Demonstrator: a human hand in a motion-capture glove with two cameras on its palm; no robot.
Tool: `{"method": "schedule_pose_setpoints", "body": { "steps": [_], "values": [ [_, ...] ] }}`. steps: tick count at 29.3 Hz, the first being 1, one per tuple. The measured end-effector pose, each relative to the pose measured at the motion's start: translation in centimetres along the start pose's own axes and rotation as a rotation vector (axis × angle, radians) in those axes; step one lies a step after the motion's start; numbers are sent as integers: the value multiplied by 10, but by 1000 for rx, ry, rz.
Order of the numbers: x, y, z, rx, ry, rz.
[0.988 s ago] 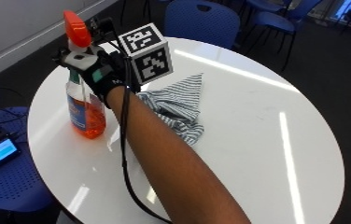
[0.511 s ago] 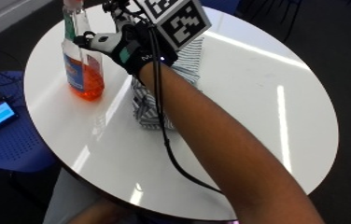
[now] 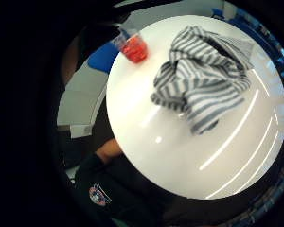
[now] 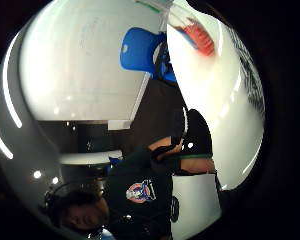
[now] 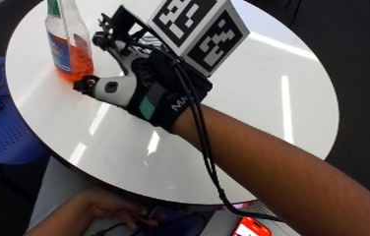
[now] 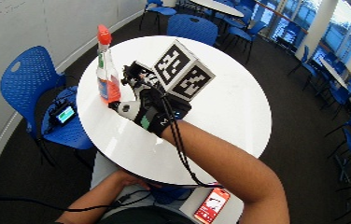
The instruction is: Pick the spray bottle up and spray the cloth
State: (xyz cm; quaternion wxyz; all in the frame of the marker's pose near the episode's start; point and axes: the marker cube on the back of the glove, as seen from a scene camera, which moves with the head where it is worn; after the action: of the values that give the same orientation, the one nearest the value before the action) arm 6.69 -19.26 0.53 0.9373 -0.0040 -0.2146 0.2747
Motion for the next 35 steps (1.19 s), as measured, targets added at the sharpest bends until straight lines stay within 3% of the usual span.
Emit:
{"method": "schedule_pose_setpoints", "body": {
  "steps": [14, 35],
  "values": [
    [-40, 65, 23, -223, -9, -155],
    [-37, 116, 61, -270, -12, -185]
  ]
}}
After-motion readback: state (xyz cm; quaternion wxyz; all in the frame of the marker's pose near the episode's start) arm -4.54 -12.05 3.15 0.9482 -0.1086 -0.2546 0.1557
